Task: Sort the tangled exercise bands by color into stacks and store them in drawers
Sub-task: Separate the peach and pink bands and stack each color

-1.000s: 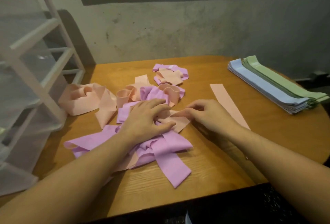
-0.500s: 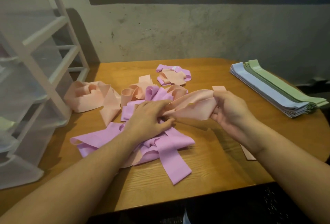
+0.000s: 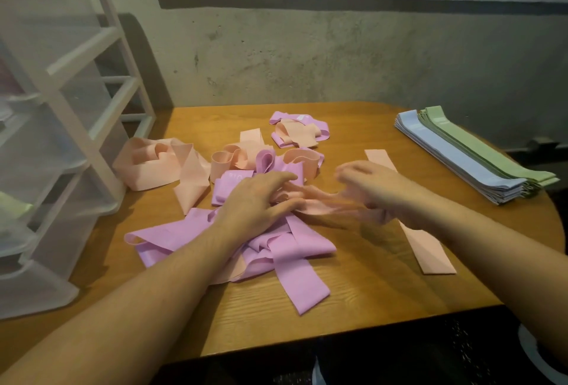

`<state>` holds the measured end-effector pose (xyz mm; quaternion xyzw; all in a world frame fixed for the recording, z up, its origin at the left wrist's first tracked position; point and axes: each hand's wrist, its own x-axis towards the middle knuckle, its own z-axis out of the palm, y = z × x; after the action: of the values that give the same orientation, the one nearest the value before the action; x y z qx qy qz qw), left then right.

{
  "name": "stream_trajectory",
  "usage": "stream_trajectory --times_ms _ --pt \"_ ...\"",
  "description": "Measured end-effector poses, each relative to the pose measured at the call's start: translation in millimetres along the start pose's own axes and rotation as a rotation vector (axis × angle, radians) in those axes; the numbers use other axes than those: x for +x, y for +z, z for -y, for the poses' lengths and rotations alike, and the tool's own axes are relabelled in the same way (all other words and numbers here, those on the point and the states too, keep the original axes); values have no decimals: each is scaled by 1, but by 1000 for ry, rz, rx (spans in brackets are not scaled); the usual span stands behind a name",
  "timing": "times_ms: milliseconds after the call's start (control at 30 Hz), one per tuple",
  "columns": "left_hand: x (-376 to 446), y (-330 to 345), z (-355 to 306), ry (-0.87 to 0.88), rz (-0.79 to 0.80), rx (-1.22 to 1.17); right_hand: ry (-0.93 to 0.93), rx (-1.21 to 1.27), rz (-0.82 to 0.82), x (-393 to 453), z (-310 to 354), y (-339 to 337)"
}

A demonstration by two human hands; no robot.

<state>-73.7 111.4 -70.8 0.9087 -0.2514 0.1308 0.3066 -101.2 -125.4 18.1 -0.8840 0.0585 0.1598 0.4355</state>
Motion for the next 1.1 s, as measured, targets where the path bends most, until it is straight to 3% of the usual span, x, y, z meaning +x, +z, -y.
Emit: stream_trajectory --times_ms 133,233,333,400,767,933,1100 --pt "1 2 2 5 8 -2 -85 -544 -8 5 -5 0" --pt "2 4 3 63 -26 9 -149 -585 -33 6 -6 2" --pt "2 4 5 68 -53 2 -298 -308 -151 -1 -2 0" --pt "1 3 5 18 -41 -26 -262 -2 -222 -7 -2 -4" --pt "1 -1 5 -72 36 -101 -85 1039 -58 -23 1 -5" --pt "3 1 8 49 70 -83 23 1258 -104 -18 1 -8" --pt "4 -1 4 53 159 27 95 1164 -183 -18 1 -14"
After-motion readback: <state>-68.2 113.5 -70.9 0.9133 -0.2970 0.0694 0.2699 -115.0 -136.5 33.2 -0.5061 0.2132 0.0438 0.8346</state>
